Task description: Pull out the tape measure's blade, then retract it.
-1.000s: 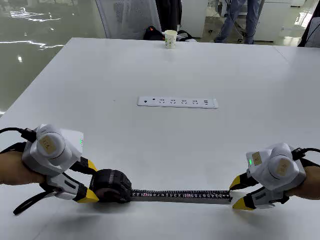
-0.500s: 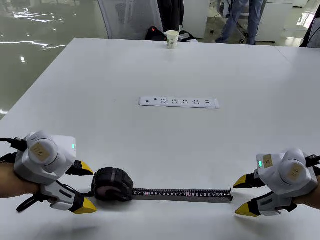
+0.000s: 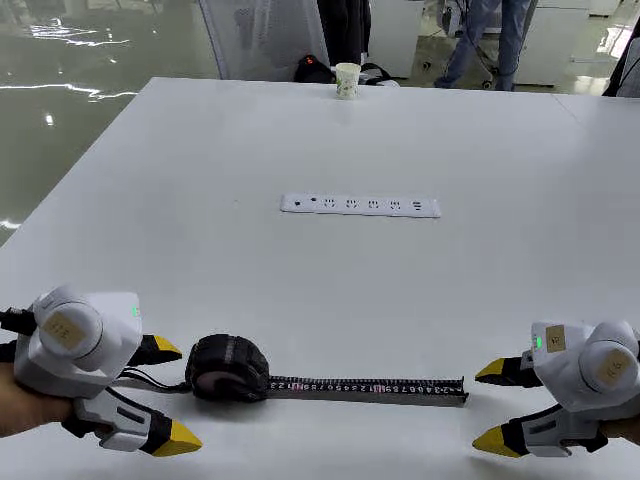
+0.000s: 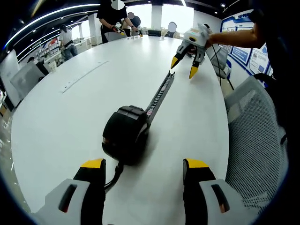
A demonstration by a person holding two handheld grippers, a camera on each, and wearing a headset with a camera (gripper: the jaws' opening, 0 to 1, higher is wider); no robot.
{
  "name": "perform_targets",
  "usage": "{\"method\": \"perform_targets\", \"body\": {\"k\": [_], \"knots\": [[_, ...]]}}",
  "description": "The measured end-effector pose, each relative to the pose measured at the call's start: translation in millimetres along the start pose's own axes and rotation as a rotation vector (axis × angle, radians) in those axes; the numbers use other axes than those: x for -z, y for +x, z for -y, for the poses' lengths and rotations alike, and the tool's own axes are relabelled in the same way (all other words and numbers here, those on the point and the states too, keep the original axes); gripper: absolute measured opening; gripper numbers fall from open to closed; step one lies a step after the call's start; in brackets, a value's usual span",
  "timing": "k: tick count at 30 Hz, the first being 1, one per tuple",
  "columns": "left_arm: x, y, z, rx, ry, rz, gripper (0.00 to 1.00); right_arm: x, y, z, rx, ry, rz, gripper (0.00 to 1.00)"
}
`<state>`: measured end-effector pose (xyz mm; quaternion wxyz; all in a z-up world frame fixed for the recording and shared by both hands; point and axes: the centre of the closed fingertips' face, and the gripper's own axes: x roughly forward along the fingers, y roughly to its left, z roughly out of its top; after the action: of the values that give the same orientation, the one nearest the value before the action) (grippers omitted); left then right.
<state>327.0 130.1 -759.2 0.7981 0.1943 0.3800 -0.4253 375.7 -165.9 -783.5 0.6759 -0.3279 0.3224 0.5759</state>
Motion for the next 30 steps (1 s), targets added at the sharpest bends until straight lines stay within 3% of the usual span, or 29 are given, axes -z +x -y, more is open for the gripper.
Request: {"method": "perform_targets", "body": {"k": [17,30], "knots": [[-0.5,-0.8,23.6,-0.063,-0.131,0.108,0.74,-1.6,-5.1,-20.8,0.06,0.138,0.073,0.57],[-2.6,-3.7,36.8,-0.136,-0.205,0.189,0.81,-15.3,-4.1,-36.8,0.083,0.203,0.138,0.67]]}}
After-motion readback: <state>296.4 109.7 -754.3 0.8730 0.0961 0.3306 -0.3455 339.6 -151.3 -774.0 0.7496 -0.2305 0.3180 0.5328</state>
